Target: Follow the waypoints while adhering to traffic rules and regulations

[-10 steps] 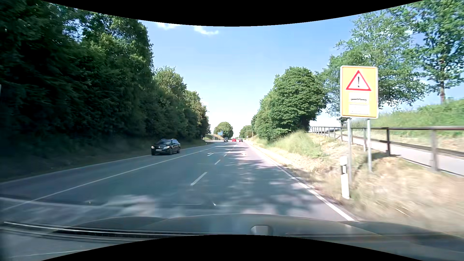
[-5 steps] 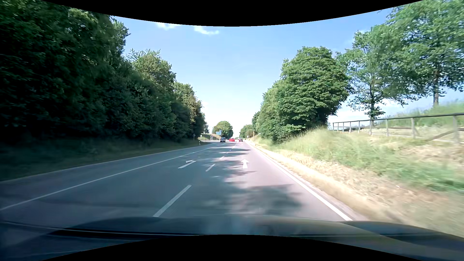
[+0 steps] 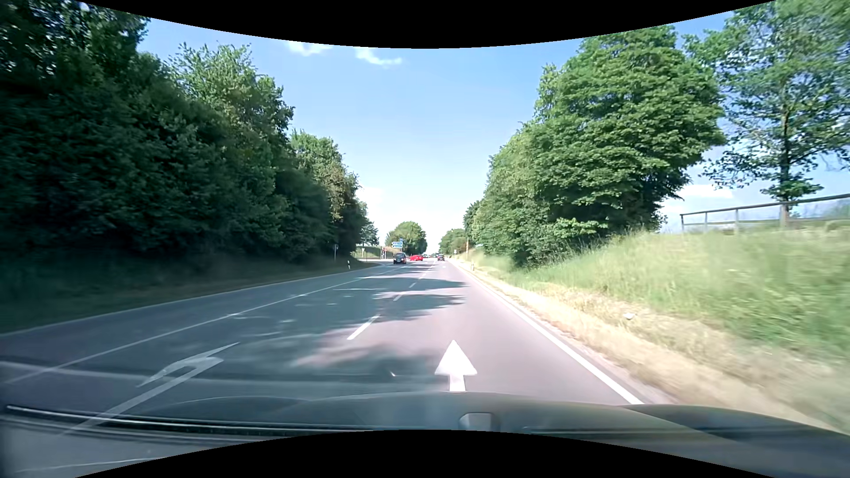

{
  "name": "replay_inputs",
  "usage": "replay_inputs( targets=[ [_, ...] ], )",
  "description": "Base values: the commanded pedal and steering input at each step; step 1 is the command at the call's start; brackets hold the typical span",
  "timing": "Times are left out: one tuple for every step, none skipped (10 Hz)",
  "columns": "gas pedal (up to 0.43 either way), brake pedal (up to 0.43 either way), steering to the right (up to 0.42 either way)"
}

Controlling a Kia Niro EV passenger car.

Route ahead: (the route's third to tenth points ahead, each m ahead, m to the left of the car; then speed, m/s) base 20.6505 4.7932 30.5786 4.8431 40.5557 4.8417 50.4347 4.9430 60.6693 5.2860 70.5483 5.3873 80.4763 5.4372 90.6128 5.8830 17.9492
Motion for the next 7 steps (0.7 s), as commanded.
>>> replay_inputs(
  targets=[
    [0.098, 0.006, 0.001],
    [0.098, 0.006, 0.001],
    [0.098, 0.006, 0.000],
    [0.098, 0.006, 0.000],
    [0.098, 0.006, 0.000],
    [0.098, 0.006, 0.000],
    [0.098, 0.006, 0.000]
  ],
)
